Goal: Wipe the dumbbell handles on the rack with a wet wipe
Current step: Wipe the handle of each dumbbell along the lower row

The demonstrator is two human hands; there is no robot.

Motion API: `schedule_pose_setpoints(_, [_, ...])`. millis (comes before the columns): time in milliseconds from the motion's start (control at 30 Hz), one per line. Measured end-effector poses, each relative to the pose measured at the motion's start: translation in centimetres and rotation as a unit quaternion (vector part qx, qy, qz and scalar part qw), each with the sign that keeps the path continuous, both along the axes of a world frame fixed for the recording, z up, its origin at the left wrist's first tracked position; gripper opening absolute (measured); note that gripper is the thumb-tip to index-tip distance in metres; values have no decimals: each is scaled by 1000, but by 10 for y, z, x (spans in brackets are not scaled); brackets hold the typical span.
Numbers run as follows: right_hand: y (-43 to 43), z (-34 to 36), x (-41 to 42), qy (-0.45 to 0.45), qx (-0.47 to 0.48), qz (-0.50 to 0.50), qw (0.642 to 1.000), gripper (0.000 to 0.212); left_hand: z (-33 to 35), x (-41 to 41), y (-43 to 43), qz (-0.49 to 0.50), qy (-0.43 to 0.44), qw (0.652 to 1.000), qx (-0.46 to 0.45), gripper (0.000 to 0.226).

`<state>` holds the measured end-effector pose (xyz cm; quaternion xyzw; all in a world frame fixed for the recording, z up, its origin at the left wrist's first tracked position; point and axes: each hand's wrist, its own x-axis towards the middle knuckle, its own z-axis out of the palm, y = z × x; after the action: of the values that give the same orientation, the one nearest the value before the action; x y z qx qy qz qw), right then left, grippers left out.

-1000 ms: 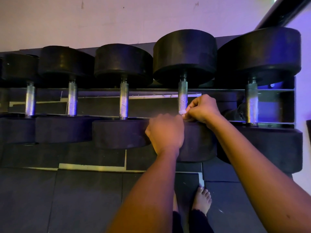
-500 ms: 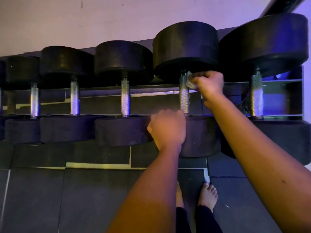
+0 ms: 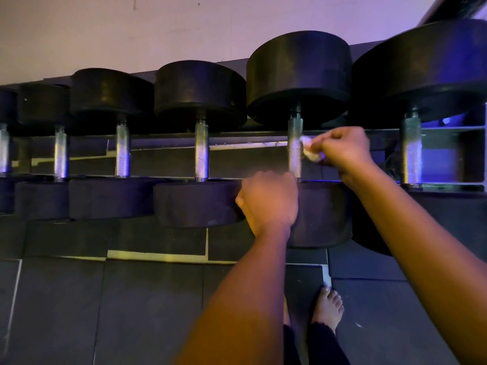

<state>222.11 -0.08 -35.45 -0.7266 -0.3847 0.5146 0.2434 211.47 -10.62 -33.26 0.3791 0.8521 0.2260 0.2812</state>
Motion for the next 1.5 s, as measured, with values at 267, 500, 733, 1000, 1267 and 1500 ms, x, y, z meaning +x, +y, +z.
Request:
schedule_pose_setpoints(267, [10, -10, -14, -61, 55, 24, 996, 12, 1, 1, 0, -2, 0, 1000, 1, 26])
schedule_pose_setpoints(500, [-22, 4, 2, -108, -7, 202, 973, 11, 1, 0, 0, 3, 3, 1000, 3, 22])
schedule_pose_setpoints(733, [6, 9, -21, -91, 141, 47, 985, 7, 1, 0, -1, 4, -4, 1000, 5, 23])
schedule_pose_setpoints(1000, [3, 4, -30, -185, 33, 152, 970, 16, -3, 0, -2, -2, -2, 1000, 14, 24])
schedule_pose_setpoints(1267, [-6, 10, -17, -128, -5, 142, 981, 16, -3, -1, -2, -6, -9, 1000, 14, 33])
schedule_pose_setpoints(1500, [24, 21, -34, -121, 64, 47, 989, 18, -3, -2, -1, -5, -14, 1000, 18, 36])
